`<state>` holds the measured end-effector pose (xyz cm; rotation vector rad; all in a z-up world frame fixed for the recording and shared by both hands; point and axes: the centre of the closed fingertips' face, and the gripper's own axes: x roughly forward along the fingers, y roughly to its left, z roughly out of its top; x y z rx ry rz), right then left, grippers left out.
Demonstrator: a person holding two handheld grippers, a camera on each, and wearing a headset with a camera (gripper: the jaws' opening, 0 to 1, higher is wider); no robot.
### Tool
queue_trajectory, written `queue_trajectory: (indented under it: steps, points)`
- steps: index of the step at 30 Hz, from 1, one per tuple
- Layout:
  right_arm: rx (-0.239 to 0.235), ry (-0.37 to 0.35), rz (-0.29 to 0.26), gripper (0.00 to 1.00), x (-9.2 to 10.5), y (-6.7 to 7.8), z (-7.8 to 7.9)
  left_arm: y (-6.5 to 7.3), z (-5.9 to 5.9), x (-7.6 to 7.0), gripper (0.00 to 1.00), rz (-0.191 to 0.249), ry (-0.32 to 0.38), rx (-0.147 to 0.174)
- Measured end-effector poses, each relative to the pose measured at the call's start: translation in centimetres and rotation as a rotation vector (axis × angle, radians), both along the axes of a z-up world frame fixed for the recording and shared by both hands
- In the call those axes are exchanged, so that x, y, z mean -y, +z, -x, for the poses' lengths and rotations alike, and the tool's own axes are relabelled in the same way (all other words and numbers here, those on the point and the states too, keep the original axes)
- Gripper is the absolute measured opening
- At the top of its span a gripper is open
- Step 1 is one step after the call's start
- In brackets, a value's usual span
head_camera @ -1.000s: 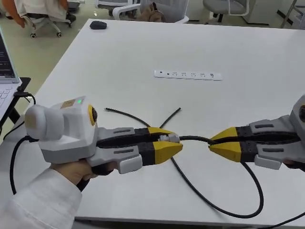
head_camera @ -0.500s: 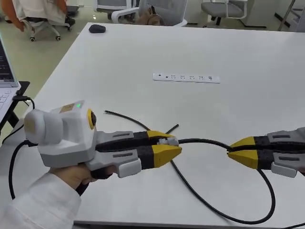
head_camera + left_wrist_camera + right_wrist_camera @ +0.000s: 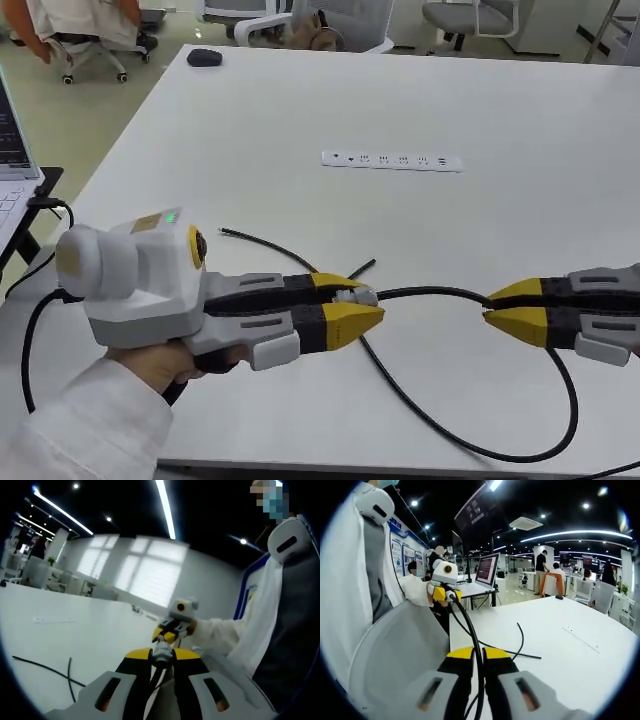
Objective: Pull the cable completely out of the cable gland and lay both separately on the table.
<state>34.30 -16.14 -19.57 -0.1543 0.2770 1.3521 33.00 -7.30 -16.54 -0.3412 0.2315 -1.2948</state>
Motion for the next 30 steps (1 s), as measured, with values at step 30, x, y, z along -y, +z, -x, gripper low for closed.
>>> queue_trajectory:
  steps: [30]
  points:
    - [0.092, 0.302, -0.023, 0.10, -8.5, 3.2, 2.5, -0.1, 0.2, 0.3, 0.17, 0.003, -0.012, -0.001]
